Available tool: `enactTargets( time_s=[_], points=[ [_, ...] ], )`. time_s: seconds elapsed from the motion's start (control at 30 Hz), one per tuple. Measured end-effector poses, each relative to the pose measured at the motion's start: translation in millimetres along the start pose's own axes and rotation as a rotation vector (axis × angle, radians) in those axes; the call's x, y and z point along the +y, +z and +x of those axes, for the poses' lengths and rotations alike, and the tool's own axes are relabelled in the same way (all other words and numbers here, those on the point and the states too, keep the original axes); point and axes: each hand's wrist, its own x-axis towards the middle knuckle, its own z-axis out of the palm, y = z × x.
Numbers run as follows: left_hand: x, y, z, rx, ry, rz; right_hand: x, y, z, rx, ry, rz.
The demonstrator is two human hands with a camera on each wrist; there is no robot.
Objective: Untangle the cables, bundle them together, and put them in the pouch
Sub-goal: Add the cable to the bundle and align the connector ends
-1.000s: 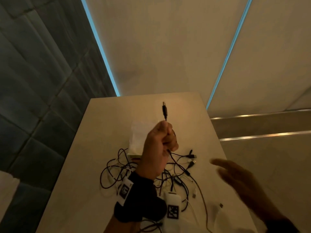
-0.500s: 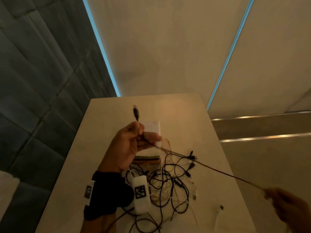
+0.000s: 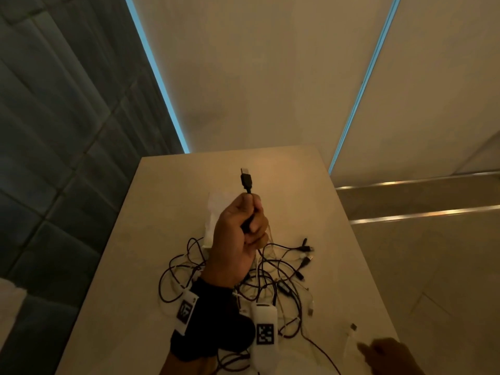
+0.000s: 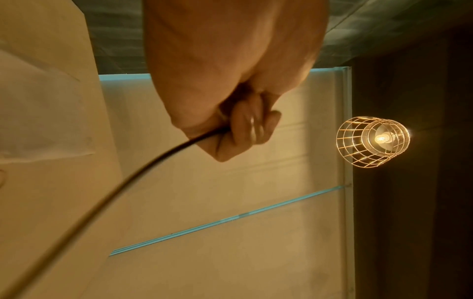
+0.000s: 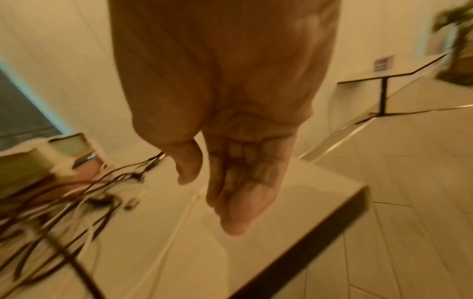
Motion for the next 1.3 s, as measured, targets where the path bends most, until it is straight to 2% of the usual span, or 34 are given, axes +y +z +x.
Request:
enactTargets(
  time_s=[0.03, 0.07, 0.1, 0.13, 0.17, 0.27, 0.33, 0.4, 0.5, 0.6, 0.67, 0.73, 0.8, 0.93, 1.1, 1.2, 1.3],
  points=[
    [-1.8, -0.3, -0.5, 0.000, -0.016, 0.005, -23.0, 4.4, -6.5, 0.002, -0.020, 0.076],
    [-3.1, -1.1, -1.3, 0.000, -0.029, 0.008, -49.6, 12.8, -30.9, 0.029, -0.013, 0.049],
    [-3.7, -1.7, -1.9, 0.000, -0.043, 0.009, -53.8, 17.0, -36.4, -0.077, -0.052, 0.016],
    [-4.0, -2.4, -2.5, 0.000, -0.056, 0.011, -58.7, 19.0, -39.5, -0.060, -0.104, -0.003],
    [-3.8, -3.1, -3.0, 0.005, -0.063, 0.016, -62.7, 17.1, -41.5, 0.022, -0.118, -0.028],
    [-4.1, -6.4, -5.1, 0.051, -0.053, 0.066, -71.5, 5.0, -42.0, 0.126, -0.213, 0.064],
    [-7.3, -8.8, -5.6, 0.102, -0.043, 0.108, -87.7, -10.9, -51.5, 0.180, -0.345, 0.224],
    [-12.5, -10.7, -4.8, 0.163, -0.056, 0.159, -110.0, -34.4, -66.6, 0.225, -0.480, 0.491],
    [-21.6, -8.0, -2.9, 0.204, -0.095, 0.255, -152.4, -78.6, -114.3, 0.270, -0.715, 0.836],
    [-31.6, -1.5, -1.1, 0.208, -0.105, 0.455, -186.4, -103.9, -158.4, 0.216, -0.955, 1.011],
    [-38.8, 3.4, -1.9, 0.179, -0.091, 0.591, -205.2, -108.9, -176.8, 0.198, -1.036, 1.065],
    [-42.4, 7.8, -4.3, 0.163, -0.037, 0.678, -219.1, -109.3, -187.3, 0.187, -1.087, 1.074],
    [-39.2, 8.2, -5.6, 0.220, 0.036, 0.698, -225.3, -107.0, -187.8, 0.138, -1.115, 1.070],
    [-25.8, -0.9, -3.2, 0.342, 0.134, 0.530, -224.1, -100.7, -181.7, 0.029, -1.208, 1.048],
    [-18.6, 5.8, -5.3, 0.294, 0.129, 0.350, -238.4, -97.8, -183.7, -0.012, -1.353, 1.000],
    [3.8, 8.6, -7.8, 0.284, 0.190, 0.124, -244.5, -92.2, -174.8, -0.035, -1.348, 0.883],
    [23.0, 1.3, -10.2, 0.291, 0.231, 0.144, -249.4, -80.3, -152.5, -0.031, -1.296, 0.800]
  ],
)
